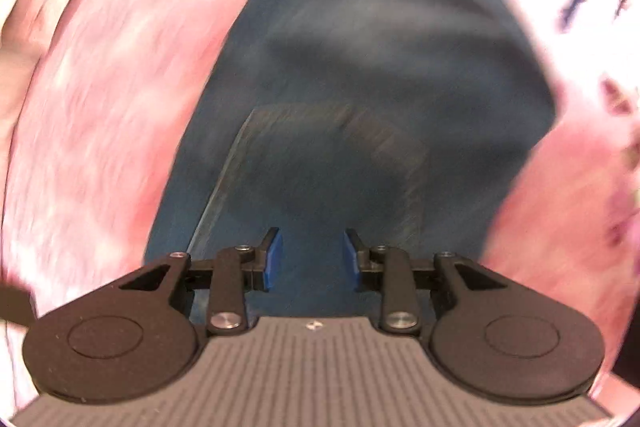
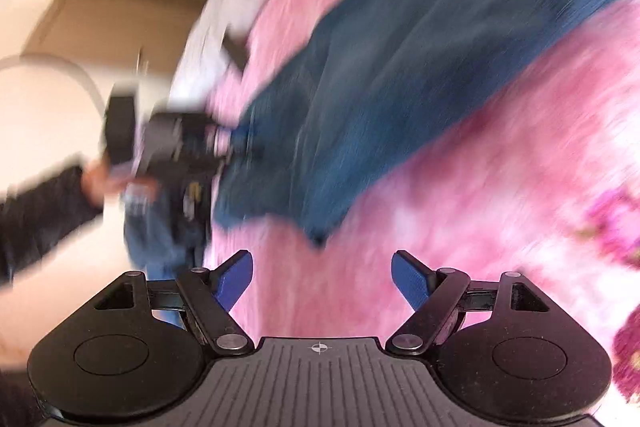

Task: Fold clothes

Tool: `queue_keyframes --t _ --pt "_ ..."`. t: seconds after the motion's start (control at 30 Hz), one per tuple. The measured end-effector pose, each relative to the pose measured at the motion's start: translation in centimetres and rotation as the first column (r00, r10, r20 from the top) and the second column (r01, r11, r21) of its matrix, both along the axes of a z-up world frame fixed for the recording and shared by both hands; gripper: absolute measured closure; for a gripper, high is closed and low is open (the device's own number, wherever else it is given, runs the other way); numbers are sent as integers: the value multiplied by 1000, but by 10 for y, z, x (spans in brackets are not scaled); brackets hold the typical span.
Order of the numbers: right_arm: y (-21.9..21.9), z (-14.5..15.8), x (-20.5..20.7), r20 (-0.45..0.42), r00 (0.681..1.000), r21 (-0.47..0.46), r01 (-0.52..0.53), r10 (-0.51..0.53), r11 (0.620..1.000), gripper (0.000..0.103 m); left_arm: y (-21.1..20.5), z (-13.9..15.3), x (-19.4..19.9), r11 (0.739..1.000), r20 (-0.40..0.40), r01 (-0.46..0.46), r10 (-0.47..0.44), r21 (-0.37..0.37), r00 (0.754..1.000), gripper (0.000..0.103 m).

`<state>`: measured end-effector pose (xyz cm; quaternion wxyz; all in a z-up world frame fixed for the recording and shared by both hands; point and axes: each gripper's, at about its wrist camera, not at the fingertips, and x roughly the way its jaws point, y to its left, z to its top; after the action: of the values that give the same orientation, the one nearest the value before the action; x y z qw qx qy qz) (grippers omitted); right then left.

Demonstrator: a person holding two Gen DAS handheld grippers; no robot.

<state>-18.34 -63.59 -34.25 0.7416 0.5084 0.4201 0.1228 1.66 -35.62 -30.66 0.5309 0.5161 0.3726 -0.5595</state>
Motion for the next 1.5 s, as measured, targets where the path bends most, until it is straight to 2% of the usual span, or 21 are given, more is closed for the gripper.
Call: queue_keyframes --t 0.07,0.13,0.2,0.27,0.43,0.5,0.53,0.63,0.77,0.87,1.0,1.03,1.13,1.17,1.27,1.37,1.43,1.5 --pt "-14 2 4 24 994 7 105 -105 994 23 -14 7 -27 998 -40 53 -55 -37 998 71" --pt "-26 8 17 74 981 6 178 -177 984 23 -27 15 -54 992 -78 104 -110 -76 991 59" --pt "-41 14 33 130 965 5 229 -228 973 23 -41 22 -81 981 -114 153 -167 -117 979 55" --pt "-52 19 48 166 948 33 271 -272 962 23 -50 16 -101 977 -122 176 -191 -118 974 53" --pt "-71 30 59 198 918 32 345 -344 938 23 -53 -11 -122 972 -3 228 -229 -50 974 55" --pt "-68 27 45 157 909 27 386 -386 922 23 -54 -21 -128 969 48 248 -247 -21 968 61" --pt "-65 23 35 127 909 11 398 -396 917 23 -55 -22 -128 970 56 243 -242 -17 969 64" --pt "-50 9 10 31 928 -35 372 -371 928 23 -60 -3 -111 985 14 166 -165 -52 986 65" --pt "-26 -10 7 -49 952 -47 299 -302 953 23 -63 7 -84 995 -28 61 -63 -77 998 65" --pt "-22 -19 14 -27 946 43 323 -322 945 23 -69 11 -72 996 -53 19 -23 -83 998 65" --pt "-39 -8 27 90 895 168 420 -438 892 23 -71 19 -58 995 -64 -15 9 -94 998 65" --pt "-41 -7 32 109 883 180 434 -456 883 23 -71 20 -54 995 -65 -29 23 -97 998 65" --pt "-42 2 33 130 875 129 451 -466 883 23 -72 20 -44 994 -72 -54 47 -100 996 65" --pt "-40 2 28 125 882 106 444 -454 890 23 -73 20 -41 993 -74 -61 54 -100 996 65" --pt "-19 -7 19 28 940 21 340 -341 940 24 -75 19 -36 994 -73 -52 45 -101 996 65" --pt "9 -26 24 -31 973 -13 228 -229 973 26 -75 17 -34 994 -77 -38 30 -106 997 64" --pt "15 -36 31 -22 974 -19 223 -223 975 39 -75 17 -32 993 -75 -36 28 -109 997 64" --pt "17 -42 37 1 971 -27 239 -239 971 41 -75 17 -29 993 -71 -35 27 -111 997 64"
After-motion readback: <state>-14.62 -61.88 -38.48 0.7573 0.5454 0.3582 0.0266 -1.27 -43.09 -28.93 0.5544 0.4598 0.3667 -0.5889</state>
